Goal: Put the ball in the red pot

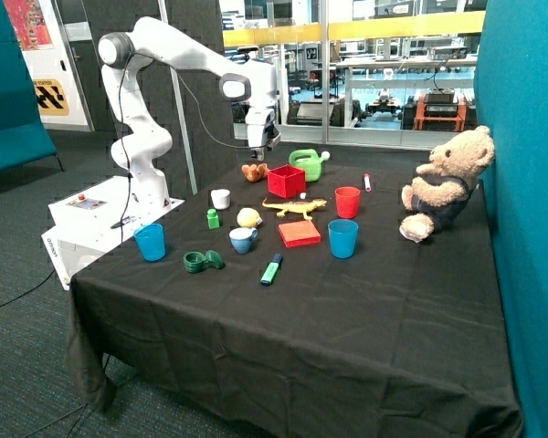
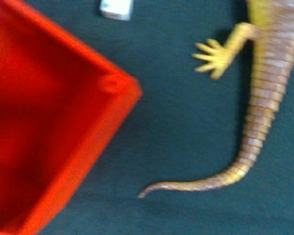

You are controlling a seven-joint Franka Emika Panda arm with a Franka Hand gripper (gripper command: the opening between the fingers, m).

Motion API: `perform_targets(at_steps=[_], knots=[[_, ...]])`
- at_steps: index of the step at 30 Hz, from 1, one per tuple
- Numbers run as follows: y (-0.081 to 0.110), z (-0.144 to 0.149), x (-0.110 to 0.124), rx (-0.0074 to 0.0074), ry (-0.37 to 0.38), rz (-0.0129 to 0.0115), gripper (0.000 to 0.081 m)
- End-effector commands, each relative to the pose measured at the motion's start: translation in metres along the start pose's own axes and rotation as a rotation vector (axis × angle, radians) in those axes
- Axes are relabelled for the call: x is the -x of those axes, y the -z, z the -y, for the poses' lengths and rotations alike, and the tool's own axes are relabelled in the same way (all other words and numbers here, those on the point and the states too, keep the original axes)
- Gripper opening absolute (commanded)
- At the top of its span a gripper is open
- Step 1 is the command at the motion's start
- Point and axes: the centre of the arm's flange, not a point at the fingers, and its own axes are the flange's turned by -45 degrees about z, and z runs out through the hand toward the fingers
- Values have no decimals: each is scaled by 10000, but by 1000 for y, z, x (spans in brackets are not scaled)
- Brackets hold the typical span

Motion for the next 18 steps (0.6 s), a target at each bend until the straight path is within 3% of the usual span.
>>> perform_targets(at_steps=[1, 18], knots=[[-5, -58, 14, 56, -1642, -10, 808], [-12, -127, 42, 56, -2496, -12, 808]])
